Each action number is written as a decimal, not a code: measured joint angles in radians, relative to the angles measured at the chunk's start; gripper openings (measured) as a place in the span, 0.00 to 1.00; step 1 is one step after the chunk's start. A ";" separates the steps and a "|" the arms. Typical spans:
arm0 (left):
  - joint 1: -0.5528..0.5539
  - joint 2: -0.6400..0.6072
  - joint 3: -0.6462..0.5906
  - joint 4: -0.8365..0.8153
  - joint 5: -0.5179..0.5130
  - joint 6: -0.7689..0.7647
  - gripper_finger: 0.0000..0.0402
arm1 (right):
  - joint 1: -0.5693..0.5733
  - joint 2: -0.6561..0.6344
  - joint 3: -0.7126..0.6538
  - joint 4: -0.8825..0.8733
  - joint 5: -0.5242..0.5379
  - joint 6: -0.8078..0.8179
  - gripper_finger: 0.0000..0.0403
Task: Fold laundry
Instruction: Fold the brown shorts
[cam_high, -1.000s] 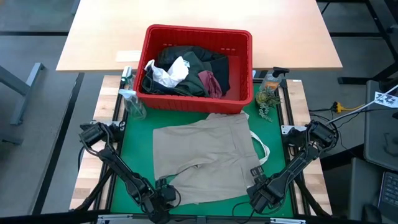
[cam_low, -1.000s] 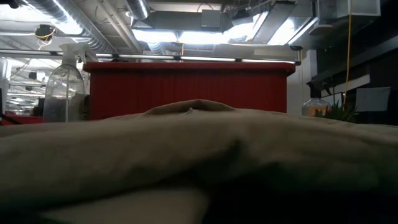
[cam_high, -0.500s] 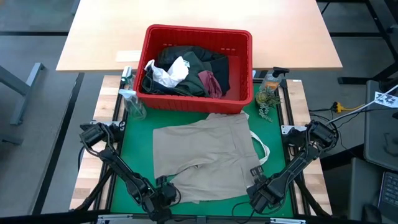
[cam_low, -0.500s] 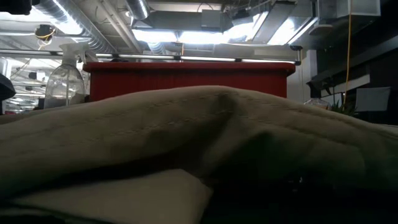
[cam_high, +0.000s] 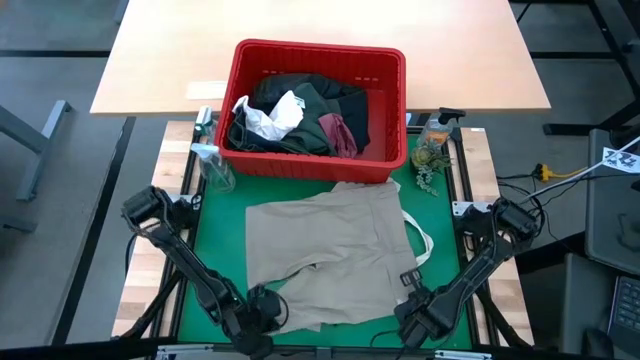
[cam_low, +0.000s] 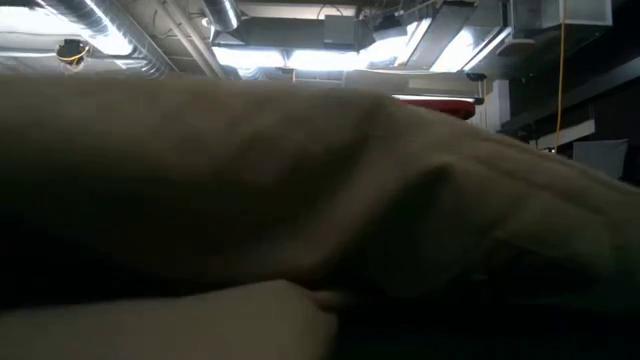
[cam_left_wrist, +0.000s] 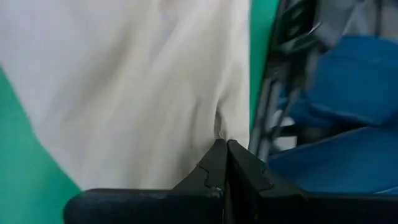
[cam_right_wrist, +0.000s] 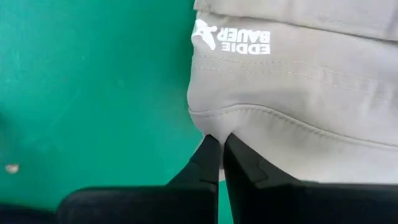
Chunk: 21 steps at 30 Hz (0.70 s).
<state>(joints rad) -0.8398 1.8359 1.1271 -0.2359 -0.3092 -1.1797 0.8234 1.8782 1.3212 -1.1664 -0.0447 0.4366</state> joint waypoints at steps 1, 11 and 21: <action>0.000 -0.016 0.000 0.000 -0.003 -0.003 0.00 | 0.000 0.000 0.021 -0.030 0.000 0.000 0.02; 0.000 -0.200 0.002 -0.039 -0.091 -0.017 0.00 | -0.007 -0.007 0.274 -0.292 0.078 -0.077 0.01; 0.011 -0.317 0.003 -0.240 -0.264 -0.041 0.00 | -0.178 -0.227 0.278 -0.360 0.258 -0.104 0.01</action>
<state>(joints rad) -0.8284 1.5193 1.1305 -0.4756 -0.5729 -1.2204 0.6457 1.6512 1.5991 -1.5269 0.2129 0.3327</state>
